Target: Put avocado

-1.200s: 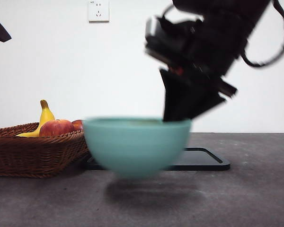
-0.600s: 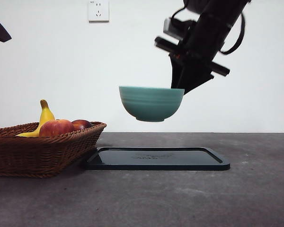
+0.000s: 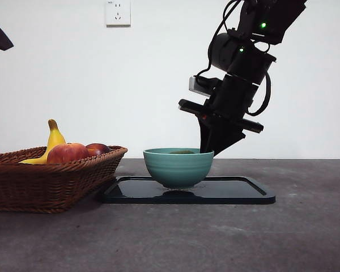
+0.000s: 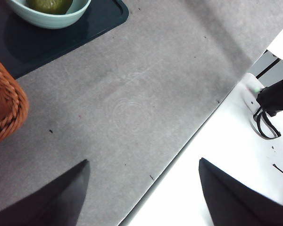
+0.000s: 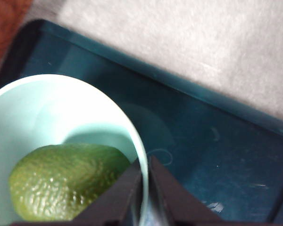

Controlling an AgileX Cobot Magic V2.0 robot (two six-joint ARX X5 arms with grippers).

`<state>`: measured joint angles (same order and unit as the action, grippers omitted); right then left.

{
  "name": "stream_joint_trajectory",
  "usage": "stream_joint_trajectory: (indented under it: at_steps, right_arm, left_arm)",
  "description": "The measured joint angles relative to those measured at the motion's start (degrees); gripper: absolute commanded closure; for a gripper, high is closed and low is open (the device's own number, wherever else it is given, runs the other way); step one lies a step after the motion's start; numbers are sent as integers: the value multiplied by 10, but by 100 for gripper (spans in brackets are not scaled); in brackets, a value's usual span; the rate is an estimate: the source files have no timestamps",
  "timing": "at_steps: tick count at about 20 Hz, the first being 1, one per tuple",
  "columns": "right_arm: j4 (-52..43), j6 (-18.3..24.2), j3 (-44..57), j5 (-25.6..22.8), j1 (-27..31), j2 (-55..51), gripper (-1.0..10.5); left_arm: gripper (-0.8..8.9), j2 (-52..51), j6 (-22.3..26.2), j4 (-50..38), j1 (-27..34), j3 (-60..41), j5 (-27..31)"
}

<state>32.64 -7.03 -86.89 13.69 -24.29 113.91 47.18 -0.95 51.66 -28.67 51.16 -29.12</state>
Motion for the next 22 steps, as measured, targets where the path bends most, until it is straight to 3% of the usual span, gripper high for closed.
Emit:
stream_joint_trajectory:
  at_steps: [6, 8, 15, 17, 22]
  right_arm:
    - [1, 1, -1, -3, 0, 4, 918]
    - [5, 2, -1, -3, 0, 4, 837]
    - [13, 1, -4, -14, 1, 0, 739]
    - [20, 1, -4, -34, 3, -30, 739]
    - [110, 10, -9, -21, 7, -179, 739]
  left_arm:
    - [440, 0, 0, 0, 0, 0, 0]
    - [440, 0, 0, 0, 0, 0, 0]
    - [440, 0, 0, 0, 0, 0, 0]
    - [440, 0, 0, 0, 0, 0, 0]
    - [440, 0, 0, 0, 0, 0, 0]
